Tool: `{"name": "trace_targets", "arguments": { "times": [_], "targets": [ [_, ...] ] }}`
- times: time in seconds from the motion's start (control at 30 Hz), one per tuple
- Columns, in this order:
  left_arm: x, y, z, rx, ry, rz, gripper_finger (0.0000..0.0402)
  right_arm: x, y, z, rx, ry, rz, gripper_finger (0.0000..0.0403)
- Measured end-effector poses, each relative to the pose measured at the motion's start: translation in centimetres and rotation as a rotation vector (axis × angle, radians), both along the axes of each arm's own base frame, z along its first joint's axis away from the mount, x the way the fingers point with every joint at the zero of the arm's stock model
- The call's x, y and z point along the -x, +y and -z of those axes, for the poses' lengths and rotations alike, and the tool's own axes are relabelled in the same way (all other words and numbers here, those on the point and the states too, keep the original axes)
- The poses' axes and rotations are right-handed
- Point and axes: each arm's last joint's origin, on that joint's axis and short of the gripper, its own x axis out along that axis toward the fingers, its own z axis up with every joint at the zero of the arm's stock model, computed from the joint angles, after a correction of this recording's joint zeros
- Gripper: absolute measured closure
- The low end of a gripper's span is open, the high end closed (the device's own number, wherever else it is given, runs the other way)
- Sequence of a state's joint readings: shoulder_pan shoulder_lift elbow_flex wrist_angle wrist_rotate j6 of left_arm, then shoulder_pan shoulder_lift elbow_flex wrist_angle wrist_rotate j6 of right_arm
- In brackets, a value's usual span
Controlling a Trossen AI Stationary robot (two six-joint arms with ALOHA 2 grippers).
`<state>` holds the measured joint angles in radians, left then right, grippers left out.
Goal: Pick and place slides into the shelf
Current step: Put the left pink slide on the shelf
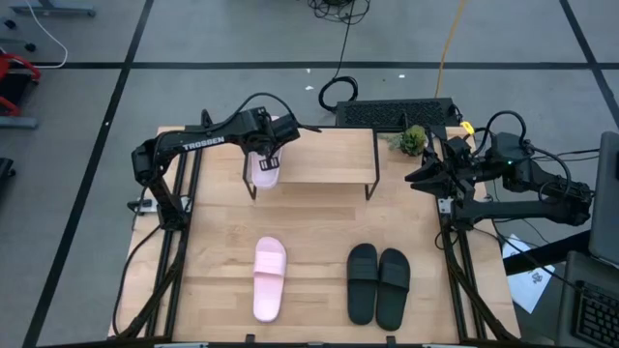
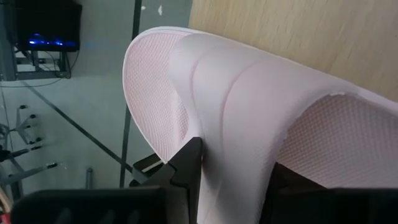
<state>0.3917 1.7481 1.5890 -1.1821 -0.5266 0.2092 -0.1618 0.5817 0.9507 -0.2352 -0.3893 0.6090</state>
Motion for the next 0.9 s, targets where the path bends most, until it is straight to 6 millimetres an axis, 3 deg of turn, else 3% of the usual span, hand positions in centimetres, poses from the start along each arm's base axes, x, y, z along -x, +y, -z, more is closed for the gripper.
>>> {"name": "trace_targets", "arguments": {
  "times": [0.9],
  "targets": [
    [-0.2, -1.2, 0.1, 0.014, 0.017, 0.013, 0.0316, -0.3, 0.0, 0.1, -0.001, 0.009, 0.000, 0.0282]
  ]
}}
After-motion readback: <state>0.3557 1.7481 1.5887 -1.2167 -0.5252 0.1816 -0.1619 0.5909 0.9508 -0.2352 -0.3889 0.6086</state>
